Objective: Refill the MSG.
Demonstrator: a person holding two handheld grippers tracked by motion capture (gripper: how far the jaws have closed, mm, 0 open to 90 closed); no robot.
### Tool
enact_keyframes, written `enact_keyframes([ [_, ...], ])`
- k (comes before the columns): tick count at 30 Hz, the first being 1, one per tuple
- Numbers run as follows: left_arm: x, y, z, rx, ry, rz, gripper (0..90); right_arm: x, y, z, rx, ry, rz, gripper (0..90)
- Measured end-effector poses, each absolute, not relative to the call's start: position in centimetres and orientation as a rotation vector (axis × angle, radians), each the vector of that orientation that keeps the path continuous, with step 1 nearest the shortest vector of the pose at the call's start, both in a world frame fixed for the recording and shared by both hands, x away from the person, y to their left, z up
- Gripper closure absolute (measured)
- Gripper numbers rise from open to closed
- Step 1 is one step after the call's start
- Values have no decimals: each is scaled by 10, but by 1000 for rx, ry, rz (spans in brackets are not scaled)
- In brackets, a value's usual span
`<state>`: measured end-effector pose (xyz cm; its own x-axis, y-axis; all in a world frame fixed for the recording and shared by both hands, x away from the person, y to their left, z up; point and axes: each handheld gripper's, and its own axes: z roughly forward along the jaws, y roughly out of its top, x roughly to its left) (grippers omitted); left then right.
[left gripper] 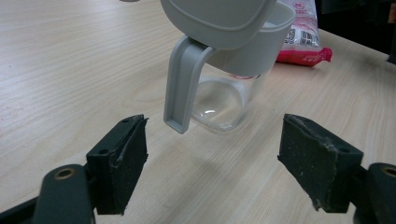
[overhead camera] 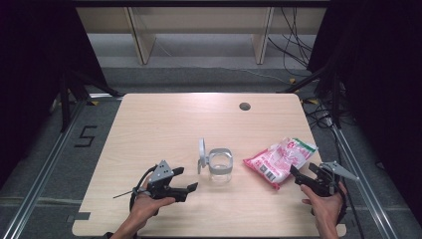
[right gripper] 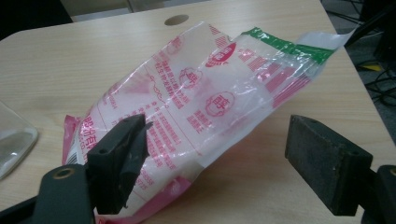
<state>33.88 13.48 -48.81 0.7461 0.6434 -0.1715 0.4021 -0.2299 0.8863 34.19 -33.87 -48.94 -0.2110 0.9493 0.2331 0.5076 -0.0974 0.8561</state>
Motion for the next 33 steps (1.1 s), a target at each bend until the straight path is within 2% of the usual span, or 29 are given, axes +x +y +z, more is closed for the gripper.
enact_keyframes([
  [21, 338, 134, -488, 1858, 807, 274, 227, 366, -330, -500, 1667, 1720, 1217, 220],
  [33, 338, 134, -489, 1874, 793, 282, 226, 382, -327, -507, 1693, 1742, 1202, 248],
])
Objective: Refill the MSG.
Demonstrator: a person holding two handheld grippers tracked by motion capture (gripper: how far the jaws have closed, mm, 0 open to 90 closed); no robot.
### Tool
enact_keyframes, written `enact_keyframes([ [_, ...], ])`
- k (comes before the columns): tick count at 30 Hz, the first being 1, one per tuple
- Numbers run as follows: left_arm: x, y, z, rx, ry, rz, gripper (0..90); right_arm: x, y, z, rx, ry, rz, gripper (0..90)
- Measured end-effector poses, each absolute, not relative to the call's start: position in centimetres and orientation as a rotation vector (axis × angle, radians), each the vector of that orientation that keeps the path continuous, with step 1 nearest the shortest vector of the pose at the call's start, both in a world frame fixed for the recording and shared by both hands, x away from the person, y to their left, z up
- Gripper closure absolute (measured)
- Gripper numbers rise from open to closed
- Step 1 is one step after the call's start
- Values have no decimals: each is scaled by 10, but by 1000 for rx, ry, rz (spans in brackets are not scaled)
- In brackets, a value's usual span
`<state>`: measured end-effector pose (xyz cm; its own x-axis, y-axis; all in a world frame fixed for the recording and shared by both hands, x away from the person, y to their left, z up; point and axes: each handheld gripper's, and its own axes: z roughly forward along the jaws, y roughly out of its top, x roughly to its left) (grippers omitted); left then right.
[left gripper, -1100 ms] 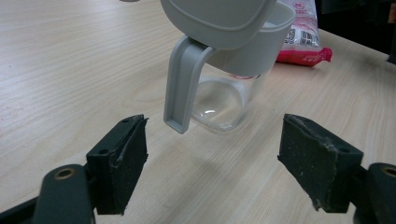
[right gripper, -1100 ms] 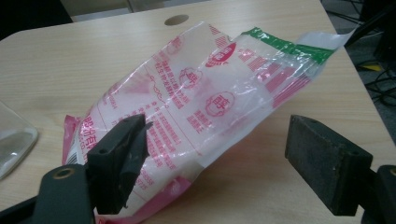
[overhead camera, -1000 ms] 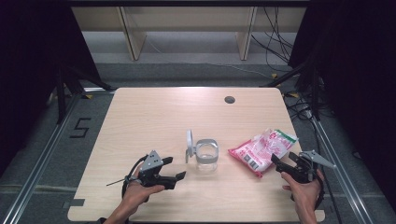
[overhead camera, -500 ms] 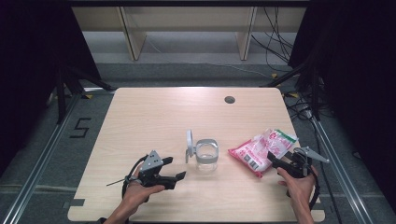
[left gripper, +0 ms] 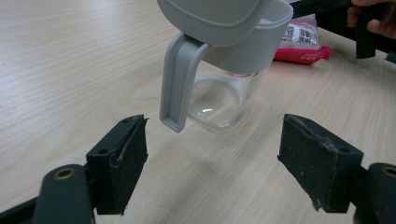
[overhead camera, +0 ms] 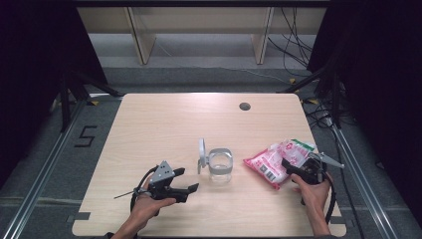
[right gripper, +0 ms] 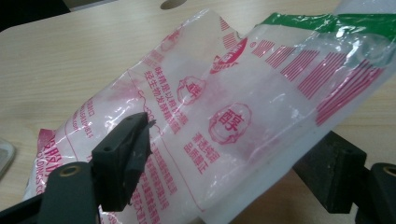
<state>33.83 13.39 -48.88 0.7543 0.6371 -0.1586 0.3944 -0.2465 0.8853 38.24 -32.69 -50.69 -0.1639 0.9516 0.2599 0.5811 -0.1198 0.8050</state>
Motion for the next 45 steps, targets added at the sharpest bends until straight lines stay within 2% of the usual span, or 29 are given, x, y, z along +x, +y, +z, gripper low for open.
enact_keyframes([
  [9, 339, 134, -488, 1878, 781, 286, 227, 391, -325, -511, 1716, 1713, 1243, 306],
  [19, 337, 132, -489, 1862, 806, 275, 226, 398, -330, -514, 1718, 1740, 1240, 475],
  [21, 337, 132, -489, 1863, 804, 275, 226, 399, -331, -515, 1697, 1739, 1275, 487],
  [24, 337, 133, -489, 1864, 803, 277, 226, 398, -328, -512, 1757, 1724, 1235, 575],
  [36, 337, 132, -489, 1865, 806, 267, 226, 404, -330, -516, 1677, 1748, 1277, 791],
  [40, 336, 131, -490, 1867, 803, 267, 226, 404, -327, -515, 1714, 1745, 1292, 855],
  [45, 336, 130, -491, 1868, 805, 257, 226, 405, -329, -515, 1687, 1770, 1263, 891],
])
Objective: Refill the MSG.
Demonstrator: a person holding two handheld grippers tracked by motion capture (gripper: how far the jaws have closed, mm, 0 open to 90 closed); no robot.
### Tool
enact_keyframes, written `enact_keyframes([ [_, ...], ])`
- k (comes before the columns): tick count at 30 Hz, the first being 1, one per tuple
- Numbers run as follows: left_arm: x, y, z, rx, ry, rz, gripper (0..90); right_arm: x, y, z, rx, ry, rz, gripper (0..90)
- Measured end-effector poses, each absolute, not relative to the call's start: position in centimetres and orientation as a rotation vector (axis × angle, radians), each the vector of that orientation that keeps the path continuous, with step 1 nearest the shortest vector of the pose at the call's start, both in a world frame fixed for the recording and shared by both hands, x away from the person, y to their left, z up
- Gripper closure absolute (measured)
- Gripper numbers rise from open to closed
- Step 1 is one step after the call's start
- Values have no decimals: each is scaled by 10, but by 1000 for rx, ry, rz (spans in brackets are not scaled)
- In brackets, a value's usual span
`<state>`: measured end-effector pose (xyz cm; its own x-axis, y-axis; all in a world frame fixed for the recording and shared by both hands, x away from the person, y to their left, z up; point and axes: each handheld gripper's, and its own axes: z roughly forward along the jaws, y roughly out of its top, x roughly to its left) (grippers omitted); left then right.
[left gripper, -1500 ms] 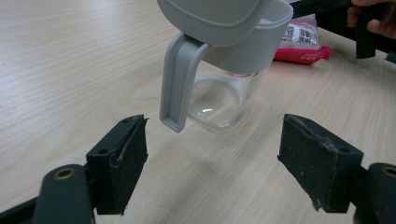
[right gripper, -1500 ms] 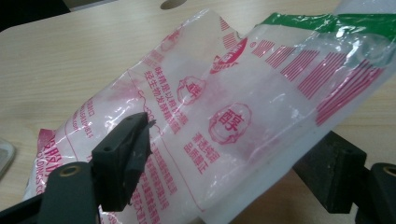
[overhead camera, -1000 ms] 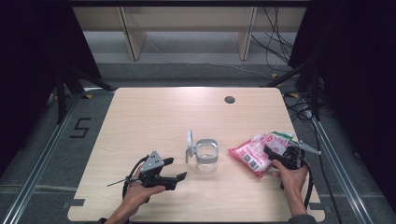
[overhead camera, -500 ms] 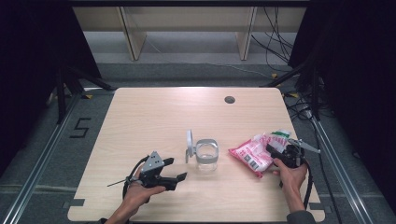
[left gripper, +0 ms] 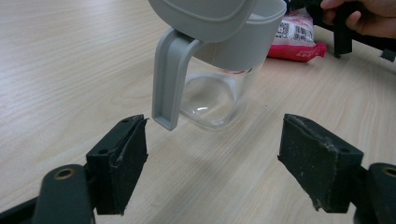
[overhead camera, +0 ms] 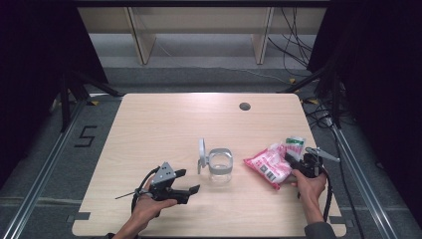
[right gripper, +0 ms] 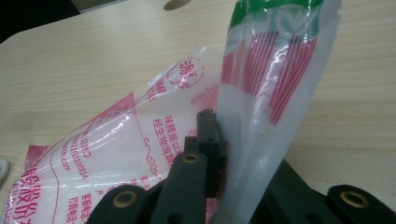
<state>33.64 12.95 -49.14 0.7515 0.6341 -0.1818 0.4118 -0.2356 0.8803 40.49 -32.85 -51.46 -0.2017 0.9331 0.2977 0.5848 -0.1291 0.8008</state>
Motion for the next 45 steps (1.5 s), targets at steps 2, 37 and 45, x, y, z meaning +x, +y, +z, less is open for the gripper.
enact_keyframes([
  [2, 337, 129, -492, 1866, 805, 254, 226, 405, -329, -514, 1666, 1776, 1279, 896],
  [37, 334, 128, -494, 1878, 795, 248, 226, 359, -277, -436, 1211, 1831, 1550, 900],
  [45, 331, 125, -494, 1885, 783, 247, 226, 348, -271, -423, 1129, 1857, 1534, 900],
])
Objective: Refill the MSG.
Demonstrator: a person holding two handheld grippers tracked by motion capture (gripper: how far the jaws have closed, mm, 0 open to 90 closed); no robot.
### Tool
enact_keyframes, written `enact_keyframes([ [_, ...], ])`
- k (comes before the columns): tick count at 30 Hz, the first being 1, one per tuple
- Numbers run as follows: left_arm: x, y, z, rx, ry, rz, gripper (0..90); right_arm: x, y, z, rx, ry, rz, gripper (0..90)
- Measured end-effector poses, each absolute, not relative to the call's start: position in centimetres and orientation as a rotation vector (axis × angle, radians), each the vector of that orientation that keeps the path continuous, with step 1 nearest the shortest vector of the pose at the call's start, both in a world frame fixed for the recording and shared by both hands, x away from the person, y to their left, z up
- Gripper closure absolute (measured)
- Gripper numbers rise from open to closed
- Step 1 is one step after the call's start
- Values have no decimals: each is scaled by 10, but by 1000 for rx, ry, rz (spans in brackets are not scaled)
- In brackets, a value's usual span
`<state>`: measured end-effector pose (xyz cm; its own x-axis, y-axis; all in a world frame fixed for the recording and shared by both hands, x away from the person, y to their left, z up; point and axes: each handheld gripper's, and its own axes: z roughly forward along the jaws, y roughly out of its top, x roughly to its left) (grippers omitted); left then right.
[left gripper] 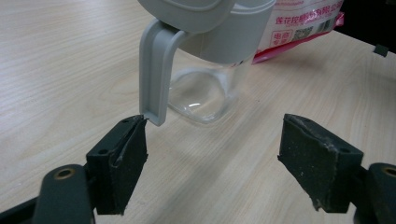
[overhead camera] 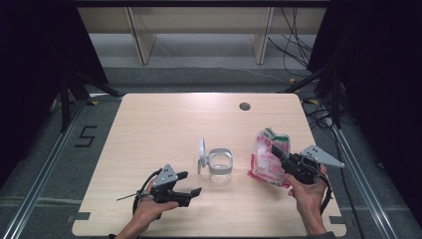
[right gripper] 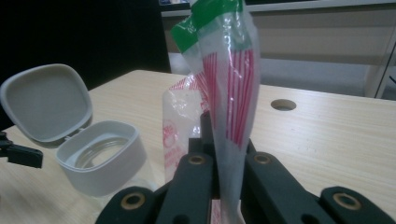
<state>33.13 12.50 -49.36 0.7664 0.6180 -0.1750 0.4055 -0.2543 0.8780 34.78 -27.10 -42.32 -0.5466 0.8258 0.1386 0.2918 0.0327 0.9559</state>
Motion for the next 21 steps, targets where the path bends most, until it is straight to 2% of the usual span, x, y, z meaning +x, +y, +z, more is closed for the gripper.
enact_keyframes([
  [9, 327, 117, -494, 1896, 763, 224, 226, 340, -271, -416, 1114, 1842, 1546, 900],
  [17, 319, 93, -496, 1936, 687, 177, 227, 336, -270, -409, 1111, 1842, 1552, 900],
  [21, 316, 76, -501, 1904, 685, 153, 243, 331, -268, -404, 1112, 1826, 1574, 900],
])
